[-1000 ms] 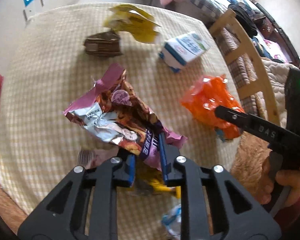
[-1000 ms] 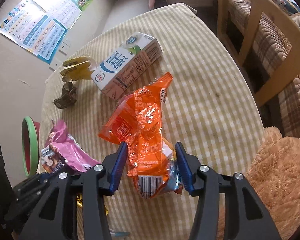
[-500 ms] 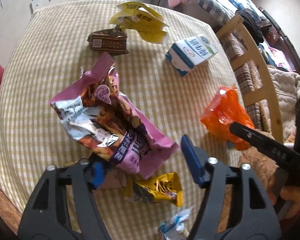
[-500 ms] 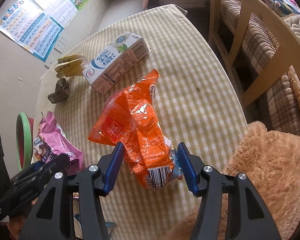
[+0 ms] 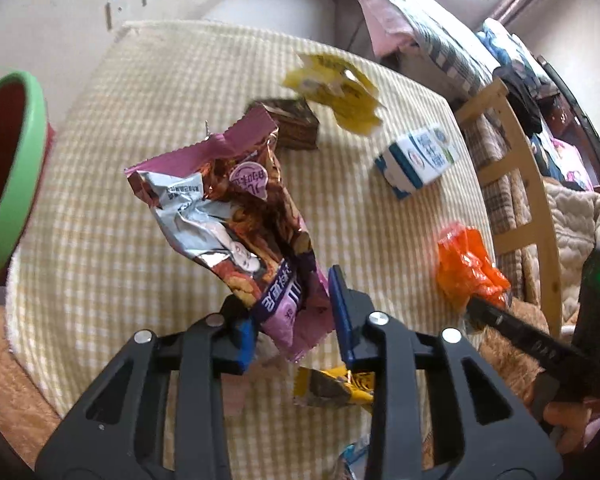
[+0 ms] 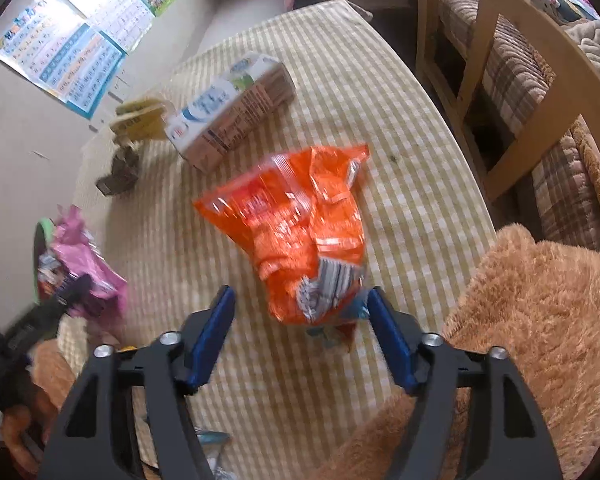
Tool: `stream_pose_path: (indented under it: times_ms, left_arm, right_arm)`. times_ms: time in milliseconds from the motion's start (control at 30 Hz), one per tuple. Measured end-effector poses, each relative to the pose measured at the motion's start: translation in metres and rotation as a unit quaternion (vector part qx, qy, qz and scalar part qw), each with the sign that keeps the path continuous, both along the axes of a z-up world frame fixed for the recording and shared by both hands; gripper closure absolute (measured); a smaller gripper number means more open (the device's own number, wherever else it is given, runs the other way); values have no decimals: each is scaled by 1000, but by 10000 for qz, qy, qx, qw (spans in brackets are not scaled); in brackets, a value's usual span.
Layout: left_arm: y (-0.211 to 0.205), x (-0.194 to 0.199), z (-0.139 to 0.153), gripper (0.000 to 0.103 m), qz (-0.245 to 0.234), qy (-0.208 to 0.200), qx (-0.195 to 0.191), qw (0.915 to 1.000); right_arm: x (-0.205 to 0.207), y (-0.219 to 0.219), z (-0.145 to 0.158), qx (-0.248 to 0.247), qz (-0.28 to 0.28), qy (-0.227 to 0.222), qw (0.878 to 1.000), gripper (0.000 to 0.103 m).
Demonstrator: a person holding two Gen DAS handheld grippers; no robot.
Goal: Collect trash
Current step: 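Carry the pink bag in the left gripper while the right gripper lifts the orange bag toward the bin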
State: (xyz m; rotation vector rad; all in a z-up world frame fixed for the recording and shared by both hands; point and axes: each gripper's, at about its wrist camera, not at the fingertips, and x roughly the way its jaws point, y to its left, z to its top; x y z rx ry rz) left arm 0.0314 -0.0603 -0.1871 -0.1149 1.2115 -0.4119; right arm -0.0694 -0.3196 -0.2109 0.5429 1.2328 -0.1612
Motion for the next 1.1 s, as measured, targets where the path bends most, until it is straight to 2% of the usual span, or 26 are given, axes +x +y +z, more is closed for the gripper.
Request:
stream_pose_path:
  times_ms: [33,100,133,167,367,700,900,1100]
  left_arm:
    - [2,1,4,72,25,-74,22,10000]
    - [5,1,12,72,62,-234,77,9997]
    - [7,1,17,72,81,-329,111,9994]
    - [7,0,20,72,99,-392,135,9991]
    - [24,-1,49,72,318,-776,197,9963]
    - [58,-7,108,72,755,-1587,404,9836]
    - [68,-11,129,72,878,-1949,512,9755]
    - [77,-13,134,72,962,-2038,537,9728]
  right_arm:
    - [-1,1,-1,-9,8,15,10000,62]
    - [-2,2,0,-31,18,-49,10000,63]
    - [-1,4,4,-92,47,-126,9999,69]
    - [1,5,7,-152,86,-196,9997,71]
    - [11,25,48,-444,374,-817,9950,71]
    - [31,72,116,-405,838,-1871,9779,71]
    - [40,95,141,-397,1086,-2207,9685,71]
    - [48,116,156,-271,1336,-2398,9612,71]
